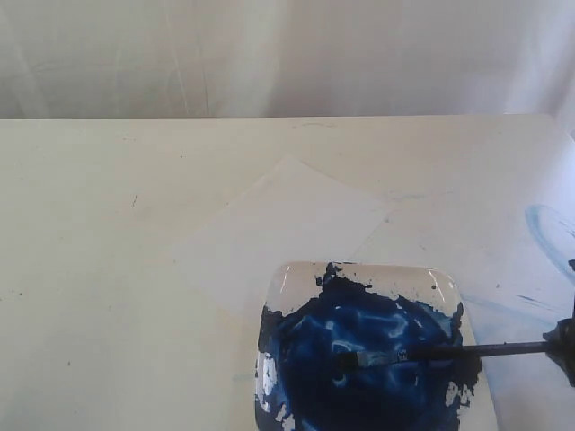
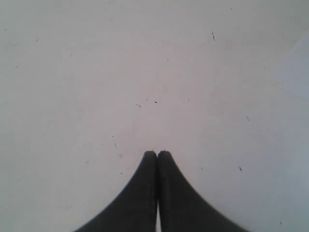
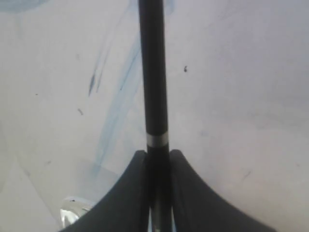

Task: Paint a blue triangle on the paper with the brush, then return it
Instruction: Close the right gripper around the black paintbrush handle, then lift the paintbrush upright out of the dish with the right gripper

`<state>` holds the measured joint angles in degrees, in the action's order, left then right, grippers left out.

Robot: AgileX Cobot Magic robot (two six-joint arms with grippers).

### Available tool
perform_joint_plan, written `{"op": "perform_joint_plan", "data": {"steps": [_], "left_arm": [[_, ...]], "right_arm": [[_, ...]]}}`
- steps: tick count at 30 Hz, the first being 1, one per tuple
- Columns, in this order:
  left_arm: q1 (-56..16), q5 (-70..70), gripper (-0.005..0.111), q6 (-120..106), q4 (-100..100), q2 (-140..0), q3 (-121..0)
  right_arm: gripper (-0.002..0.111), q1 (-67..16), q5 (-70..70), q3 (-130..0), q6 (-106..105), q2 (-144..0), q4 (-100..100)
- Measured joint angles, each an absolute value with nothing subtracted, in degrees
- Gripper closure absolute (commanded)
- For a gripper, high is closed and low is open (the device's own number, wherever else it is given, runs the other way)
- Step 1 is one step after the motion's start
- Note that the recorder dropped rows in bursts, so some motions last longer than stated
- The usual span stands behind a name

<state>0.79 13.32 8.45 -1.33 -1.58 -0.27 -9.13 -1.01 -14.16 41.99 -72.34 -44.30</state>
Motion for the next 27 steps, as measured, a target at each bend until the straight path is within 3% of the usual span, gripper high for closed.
{"op": "perform_joint_plan", "data": {"steps": [10,19,27], "left_arm": [[0.8,13.3,0.107,8.4,-1.3,-1.6,-0.3],[0.8,13.3,0.107,8.4,-1.3,-1.6,-0.3],[0.8,13.3,0.107,8.4,-1.3,-1.6,-0.3]], "right_arm": [[0.108,-9.1,-2.8,-19.2,26.9,-50.6,-38.7],[0.108,-9.1,7.0,-34.2,4.0,-50.4,-35.7],[0.108,-9.1,10.4,-36.7,-10.4,-50.9,-39.5]]}}
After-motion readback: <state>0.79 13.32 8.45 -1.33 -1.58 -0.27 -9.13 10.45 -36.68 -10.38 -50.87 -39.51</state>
